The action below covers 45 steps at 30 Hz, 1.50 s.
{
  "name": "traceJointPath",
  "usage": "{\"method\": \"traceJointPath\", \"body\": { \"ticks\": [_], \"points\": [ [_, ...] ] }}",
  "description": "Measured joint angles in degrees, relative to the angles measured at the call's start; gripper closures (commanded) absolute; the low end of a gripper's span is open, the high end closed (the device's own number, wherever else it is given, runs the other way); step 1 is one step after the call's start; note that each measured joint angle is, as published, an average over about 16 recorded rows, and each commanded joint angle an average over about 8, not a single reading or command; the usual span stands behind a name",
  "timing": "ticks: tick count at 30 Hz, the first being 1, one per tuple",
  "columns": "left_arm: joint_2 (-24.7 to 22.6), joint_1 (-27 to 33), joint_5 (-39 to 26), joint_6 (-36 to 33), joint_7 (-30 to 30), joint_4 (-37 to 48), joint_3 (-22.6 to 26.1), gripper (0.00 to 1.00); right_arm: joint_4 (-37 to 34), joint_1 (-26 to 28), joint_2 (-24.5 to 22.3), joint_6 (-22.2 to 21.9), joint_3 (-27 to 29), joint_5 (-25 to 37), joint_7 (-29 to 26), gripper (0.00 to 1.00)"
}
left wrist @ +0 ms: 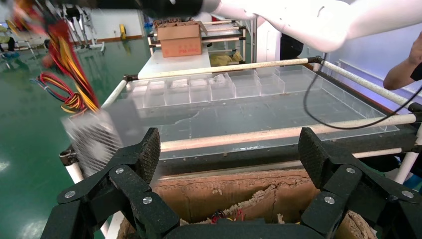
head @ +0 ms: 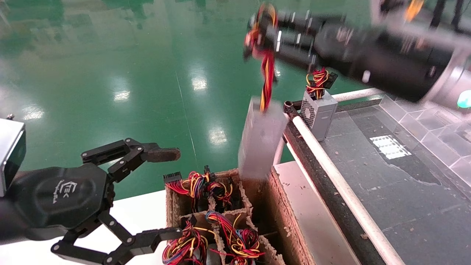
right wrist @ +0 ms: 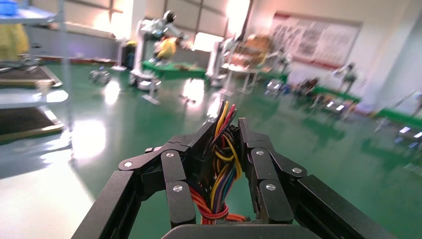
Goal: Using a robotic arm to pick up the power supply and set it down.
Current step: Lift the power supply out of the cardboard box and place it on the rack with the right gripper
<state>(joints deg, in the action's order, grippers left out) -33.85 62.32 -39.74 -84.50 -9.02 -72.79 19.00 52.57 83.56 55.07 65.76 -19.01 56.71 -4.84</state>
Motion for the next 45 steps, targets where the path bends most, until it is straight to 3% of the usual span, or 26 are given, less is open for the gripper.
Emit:
{"method": "traceJointPath", "body": {
  "ticks": [9,18,31,45],
  "points": [
    [0.0,0.0,0.01,0.0,0.01,0.0,0.01,0.0,-10.54,9.2,1.64,0.44,0.39,1.69,5.2,1.0],
    [0.01,0.01,0.01,0.01,0.01,0.0,0.02,0.0,-21.18,14.15,-1.24,3.99,0.67,2.93,10.69,1.0],
    [0.01,0.01,0.02,0.01,0.02,0.0,0.04,0.0,-28.39,12.82,-9.42,8.6,1.62,3.16,16.46,1.0],
    [0.02,0.01,0.04,0.02,0.03,0.0,0.05,0.0,-29.14,10.08,-10.93,5.04,1.64,4.55,20.69,1.0]
  ]
}}
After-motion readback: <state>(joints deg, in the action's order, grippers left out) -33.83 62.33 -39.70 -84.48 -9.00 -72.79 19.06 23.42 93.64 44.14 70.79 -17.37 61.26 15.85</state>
